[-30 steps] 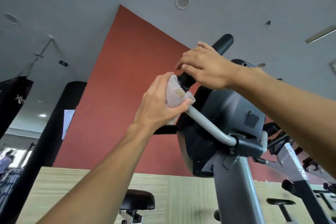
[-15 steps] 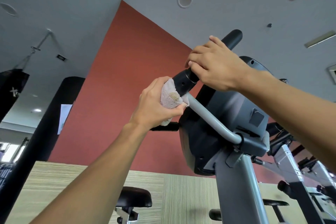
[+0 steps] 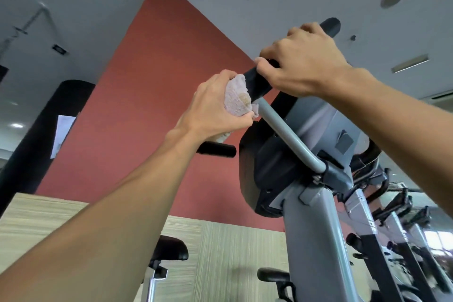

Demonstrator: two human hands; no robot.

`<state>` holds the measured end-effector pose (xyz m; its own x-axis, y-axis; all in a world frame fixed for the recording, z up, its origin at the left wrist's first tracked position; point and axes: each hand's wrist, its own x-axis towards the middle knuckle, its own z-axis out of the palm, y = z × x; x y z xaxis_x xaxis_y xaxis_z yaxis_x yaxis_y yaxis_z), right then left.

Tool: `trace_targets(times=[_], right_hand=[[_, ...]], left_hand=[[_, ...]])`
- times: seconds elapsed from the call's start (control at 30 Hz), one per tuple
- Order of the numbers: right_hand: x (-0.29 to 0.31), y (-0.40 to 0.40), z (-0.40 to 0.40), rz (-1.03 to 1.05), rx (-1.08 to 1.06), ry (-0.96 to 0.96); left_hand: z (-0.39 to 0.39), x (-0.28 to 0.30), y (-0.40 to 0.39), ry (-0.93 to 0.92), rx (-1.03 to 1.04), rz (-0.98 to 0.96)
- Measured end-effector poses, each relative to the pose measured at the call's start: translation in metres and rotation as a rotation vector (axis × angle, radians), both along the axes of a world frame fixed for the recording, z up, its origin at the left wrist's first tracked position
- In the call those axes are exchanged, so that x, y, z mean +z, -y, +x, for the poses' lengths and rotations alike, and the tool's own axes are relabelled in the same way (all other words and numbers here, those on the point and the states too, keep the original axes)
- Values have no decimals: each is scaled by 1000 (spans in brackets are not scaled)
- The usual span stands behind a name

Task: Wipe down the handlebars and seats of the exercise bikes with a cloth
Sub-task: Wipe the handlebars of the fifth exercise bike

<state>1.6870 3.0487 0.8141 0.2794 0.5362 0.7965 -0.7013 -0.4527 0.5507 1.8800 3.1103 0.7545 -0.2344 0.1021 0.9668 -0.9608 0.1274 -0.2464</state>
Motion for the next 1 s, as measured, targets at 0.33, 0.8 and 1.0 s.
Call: trace_targets(times=[0.33,0.8,1.0], right_hand=[[-1,-20,40,-5,-187,142],[-15,-21,54,32,-144,329],[-16,-20,55,45,-109,314]], left_hand=[[46,12,6,7,-99,37],[53,14,1,-2,-107,86],[55,8,11,45,-101,-63]])
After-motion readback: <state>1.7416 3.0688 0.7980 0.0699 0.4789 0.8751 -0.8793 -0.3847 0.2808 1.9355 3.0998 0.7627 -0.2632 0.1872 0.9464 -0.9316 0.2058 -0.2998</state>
